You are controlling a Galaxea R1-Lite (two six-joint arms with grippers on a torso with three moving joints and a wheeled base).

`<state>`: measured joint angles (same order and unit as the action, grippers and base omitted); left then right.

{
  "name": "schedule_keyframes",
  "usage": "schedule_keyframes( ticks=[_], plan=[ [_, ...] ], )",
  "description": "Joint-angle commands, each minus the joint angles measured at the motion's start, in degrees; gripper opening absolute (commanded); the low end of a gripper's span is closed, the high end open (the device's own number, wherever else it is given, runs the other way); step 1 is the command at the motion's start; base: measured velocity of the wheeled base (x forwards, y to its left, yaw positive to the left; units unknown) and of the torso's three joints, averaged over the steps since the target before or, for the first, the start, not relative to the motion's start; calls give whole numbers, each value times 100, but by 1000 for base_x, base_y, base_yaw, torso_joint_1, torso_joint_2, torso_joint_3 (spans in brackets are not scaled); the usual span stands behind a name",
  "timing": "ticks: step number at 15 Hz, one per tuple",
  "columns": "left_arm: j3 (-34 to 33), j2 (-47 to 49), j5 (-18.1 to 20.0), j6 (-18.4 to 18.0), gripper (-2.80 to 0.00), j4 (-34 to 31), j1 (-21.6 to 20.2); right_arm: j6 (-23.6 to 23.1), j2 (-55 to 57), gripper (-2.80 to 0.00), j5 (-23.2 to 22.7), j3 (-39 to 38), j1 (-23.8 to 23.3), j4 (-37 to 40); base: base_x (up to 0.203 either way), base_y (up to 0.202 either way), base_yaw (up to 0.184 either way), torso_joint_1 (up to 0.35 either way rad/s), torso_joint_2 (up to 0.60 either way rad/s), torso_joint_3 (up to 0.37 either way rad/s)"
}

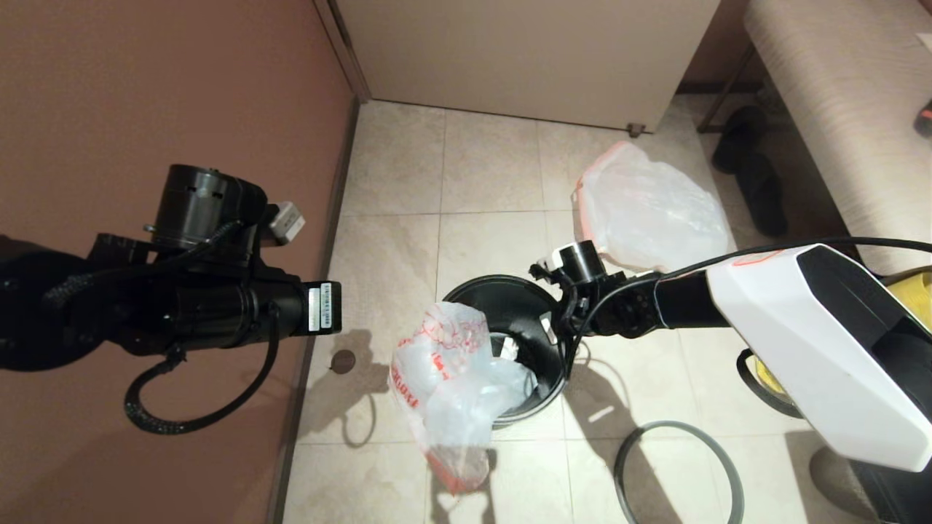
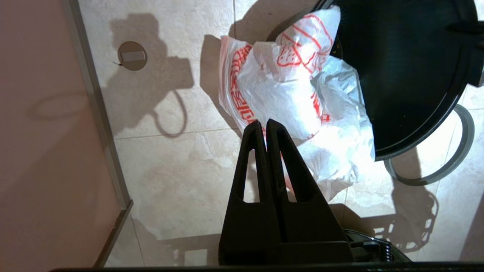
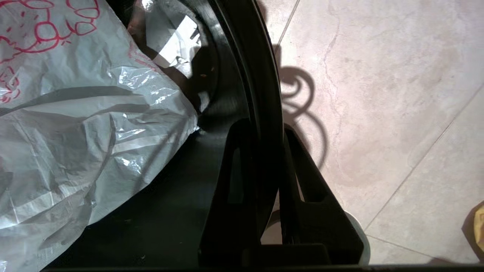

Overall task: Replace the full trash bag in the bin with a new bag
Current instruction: Put the new garbage bag on the trash can

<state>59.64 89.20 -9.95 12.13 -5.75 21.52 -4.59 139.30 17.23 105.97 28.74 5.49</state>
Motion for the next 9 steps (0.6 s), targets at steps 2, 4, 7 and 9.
schedule_keyframes(
  ticks=[2, 4, 7, 9],
  plan=[
    [-13, 45, -7, 9, -280, -5, 19, -220, -37, -280, 26, 1, -180, 14, 0, 0, 0, 0, 0, 0],
    [-22, 102, -14, 9, -280, -5, 19, -497, -50, -280, 13, 3, -348, 0, 0, 0, 0, 0, 0, 0],
    [-31, 198, -8, 9, -280, -5, 23, -678, -10, -280, -27, 149, -415, -447, 0, 0, 0, 0, 0, 0],
    [-49, 222, -7, 9, -280, -5, 36, -766, -37, -280, -19, 152, -411, -556, 0, 0, 0, 0, 0, 0]
  ],
)
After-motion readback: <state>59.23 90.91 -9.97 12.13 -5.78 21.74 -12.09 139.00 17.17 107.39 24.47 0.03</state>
